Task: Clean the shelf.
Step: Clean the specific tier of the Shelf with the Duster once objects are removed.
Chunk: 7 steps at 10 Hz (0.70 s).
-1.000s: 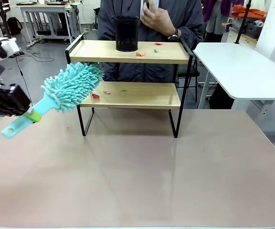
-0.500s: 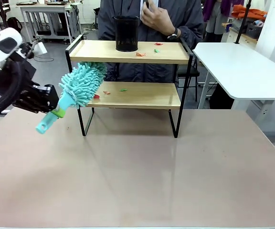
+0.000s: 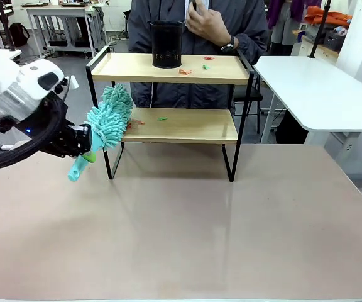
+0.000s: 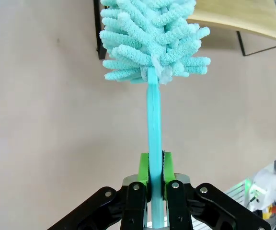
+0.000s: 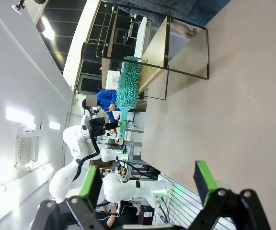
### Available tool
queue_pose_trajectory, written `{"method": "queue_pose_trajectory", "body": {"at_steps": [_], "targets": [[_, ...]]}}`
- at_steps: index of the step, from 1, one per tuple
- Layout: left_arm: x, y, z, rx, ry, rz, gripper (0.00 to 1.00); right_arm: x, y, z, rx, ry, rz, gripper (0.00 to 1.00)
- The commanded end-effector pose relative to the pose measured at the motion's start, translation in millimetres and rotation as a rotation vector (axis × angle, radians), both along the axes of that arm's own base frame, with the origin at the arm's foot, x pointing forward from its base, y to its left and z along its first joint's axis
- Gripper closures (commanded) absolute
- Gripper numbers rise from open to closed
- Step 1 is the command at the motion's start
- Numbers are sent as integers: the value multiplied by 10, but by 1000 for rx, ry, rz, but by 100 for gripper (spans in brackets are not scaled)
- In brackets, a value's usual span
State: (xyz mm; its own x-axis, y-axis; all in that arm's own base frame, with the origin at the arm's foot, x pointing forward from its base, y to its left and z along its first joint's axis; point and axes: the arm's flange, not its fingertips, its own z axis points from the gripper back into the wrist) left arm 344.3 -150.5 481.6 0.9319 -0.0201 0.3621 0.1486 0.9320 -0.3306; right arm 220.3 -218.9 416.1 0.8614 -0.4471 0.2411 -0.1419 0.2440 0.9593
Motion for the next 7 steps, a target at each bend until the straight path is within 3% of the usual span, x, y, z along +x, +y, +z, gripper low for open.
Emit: {"method": "queue_pose_trajectory", "body": {"at_steps": [1,7], "targets": [[9,-116,-122,31,15,42,88,0,-17,9,-12,-24,11,0],[83,-201,-99,27,50,-3,88,0,-17,9,-12,-24,11,0]]}}
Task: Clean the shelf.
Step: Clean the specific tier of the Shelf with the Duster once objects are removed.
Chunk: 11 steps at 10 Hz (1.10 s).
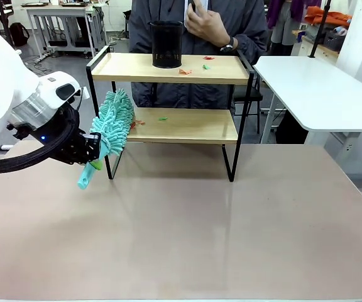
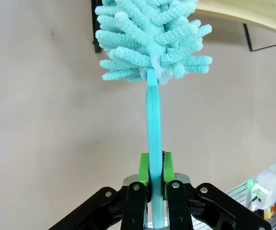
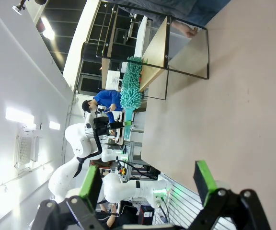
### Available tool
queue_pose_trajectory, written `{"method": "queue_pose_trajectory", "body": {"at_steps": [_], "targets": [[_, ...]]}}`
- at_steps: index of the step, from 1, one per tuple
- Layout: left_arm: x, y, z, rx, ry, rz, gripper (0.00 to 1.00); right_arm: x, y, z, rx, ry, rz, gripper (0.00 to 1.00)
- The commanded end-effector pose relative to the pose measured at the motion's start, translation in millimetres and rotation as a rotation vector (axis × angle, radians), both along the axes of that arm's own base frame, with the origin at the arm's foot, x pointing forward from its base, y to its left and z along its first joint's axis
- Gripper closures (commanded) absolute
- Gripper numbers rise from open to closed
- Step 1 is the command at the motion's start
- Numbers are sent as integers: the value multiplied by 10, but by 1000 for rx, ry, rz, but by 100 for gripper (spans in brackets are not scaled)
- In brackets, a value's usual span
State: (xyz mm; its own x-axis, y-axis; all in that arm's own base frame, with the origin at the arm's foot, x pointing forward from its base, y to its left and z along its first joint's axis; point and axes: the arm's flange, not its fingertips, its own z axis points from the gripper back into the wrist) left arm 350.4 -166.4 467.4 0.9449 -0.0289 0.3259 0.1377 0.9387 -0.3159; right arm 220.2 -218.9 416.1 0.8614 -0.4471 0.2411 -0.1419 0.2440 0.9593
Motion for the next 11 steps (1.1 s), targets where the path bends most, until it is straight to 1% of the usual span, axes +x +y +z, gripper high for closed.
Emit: {"method": "queue_pose_trajectory", "body": {"at_steps": [1,2,3,5,6,9,11], "targets": [[33,-86,72,9,-3,-9,88,0,-17,9,-12,-24,11,0],[42,-144,89,20,-19,-18,88,0,-17,9,-12,-24,11,0],[43,-220,111,33,-27,-52,88,0,-17,9,-12,-24,11,0],[91,-390,122,82,-21,-109,88,0,-17,9,-12,-24,11,0],[104,-468,122,118,-24,-174,88,0,-17,9,-12,-24,11,0],[115,-526,137,151,29,-332,88,0,-17,9,-12,-24,11,0],[53,-479,237,121,43,-418,88,0,-17,9,-12,-24,11,0]]}}
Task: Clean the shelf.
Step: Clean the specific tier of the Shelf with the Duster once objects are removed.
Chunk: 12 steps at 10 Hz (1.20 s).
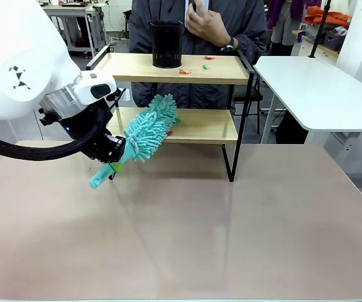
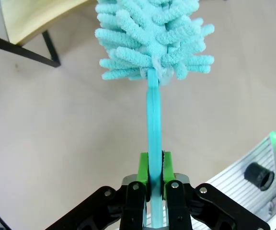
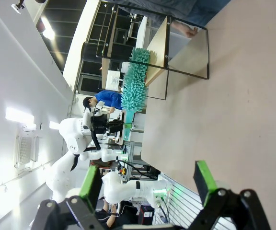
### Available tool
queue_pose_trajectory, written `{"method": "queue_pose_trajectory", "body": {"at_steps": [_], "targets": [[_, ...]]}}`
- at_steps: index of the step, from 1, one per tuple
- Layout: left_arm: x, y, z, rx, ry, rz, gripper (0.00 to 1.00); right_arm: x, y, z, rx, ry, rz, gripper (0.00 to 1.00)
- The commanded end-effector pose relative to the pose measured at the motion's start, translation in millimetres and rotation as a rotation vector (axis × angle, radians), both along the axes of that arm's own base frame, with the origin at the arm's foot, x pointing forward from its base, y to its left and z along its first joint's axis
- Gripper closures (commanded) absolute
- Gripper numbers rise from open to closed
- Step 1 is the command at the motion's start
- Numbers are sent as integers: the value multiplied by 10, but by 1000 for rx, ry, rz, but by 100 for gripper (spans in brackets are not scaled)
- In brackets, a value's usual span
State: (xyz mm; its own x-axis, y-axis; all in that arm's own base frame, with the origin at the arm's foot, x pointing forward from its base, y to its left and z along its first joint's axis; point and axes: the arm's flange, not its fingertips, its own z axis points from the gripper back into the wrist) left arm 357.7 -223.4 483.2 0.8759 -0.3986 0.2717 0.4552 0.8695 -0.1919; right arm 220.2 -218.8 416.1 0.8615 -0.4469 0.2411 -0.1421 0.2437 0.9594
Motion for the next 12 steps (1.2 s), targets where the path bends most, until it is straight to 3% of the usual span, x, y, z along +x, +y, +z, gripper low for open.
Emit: {"method": "queue_pose_trajectory", "body": {"at_steps": [1,4,7,12], "targets": [[-70,109,121,-18,32,-127,88,1,-18,8,-12,-24,11,0],[-303,127,140,52,146,-546,88,1,-18,8,-12,-24,11,0],[-449,209,176,78,218,-744,88,1,-18,8,-12,-24,11,0],[-541,372,299,14,229,-763,88,1,-18,8,-12,-24,11,0]]}}
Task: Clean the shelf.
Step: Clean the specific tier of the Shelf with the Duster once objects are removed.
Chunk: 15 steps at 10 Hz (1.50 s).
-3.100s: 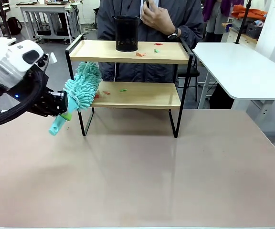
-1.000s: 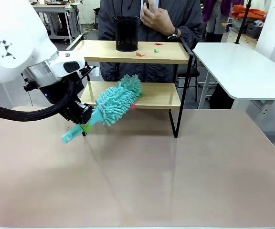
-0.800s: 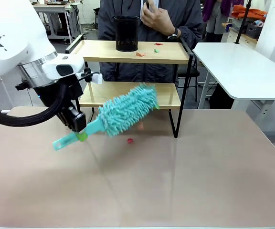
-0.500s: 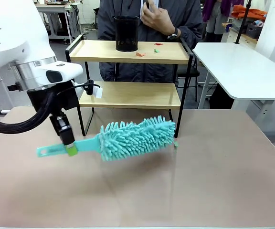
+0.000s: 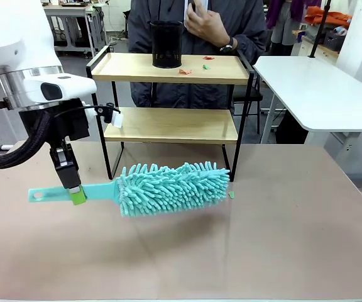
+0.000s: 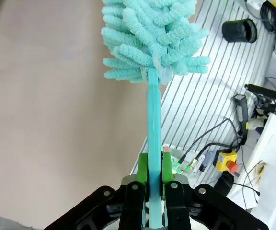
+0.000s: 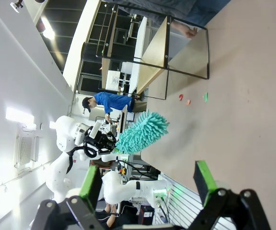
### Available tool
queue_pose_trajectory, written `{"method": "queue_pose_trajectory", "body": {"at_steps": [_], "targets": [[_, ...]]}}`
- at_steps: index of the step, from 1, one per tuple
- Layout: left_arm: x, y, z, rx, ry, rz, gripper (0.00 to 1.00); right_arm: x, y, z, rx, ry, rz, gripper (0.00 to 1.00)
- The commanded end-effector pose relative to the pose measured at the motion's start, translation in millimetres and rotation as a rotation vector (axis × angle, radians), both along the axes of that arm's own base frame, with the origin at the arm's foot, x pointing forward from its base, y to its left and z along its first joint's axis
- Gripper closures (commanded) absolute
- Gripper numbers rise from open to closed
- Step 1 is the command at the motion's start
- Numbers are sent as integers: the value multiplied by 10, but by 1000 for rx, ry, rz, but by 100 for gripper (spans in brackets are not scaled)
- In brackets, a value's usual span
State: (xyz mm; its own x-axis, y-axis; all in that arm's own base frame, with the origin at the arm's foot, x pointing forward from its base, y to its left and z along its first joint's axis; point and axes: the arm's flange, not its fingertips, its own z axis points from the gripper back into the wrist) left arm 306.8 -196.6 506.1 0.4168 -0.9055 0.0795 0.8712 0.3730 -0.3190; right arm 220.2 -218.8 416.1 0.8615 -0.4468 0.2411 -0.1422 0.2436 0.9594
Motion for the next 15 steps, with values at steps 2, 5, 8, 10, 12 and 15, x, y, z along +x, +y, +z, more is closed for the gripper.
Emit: {"method": "queue_pose_trajectory", "body": {"at_steps": [2,5,8,10,12,15], "targets": [[-360,598,412,-132,-24,-41,88,1,-18,9,-12,-23,11,0],[-1098,1789,891,-335,-138,11,88,1,-18,9,-12,-23,11,0],[-1219,2959,777,-635,-171,459,88,1,-18,9,-12,-23,11,0],[-1151,3622,336,-828,-12,675,88,1,-18,9,-12,-23,11,0],[-923,4016,-89,-881,172,843,88,1,-18,9,-12,-23,11,0],[-545,4067,-431,-728,476,943,88,1,-18,9,-12,-23,11,0]]}}
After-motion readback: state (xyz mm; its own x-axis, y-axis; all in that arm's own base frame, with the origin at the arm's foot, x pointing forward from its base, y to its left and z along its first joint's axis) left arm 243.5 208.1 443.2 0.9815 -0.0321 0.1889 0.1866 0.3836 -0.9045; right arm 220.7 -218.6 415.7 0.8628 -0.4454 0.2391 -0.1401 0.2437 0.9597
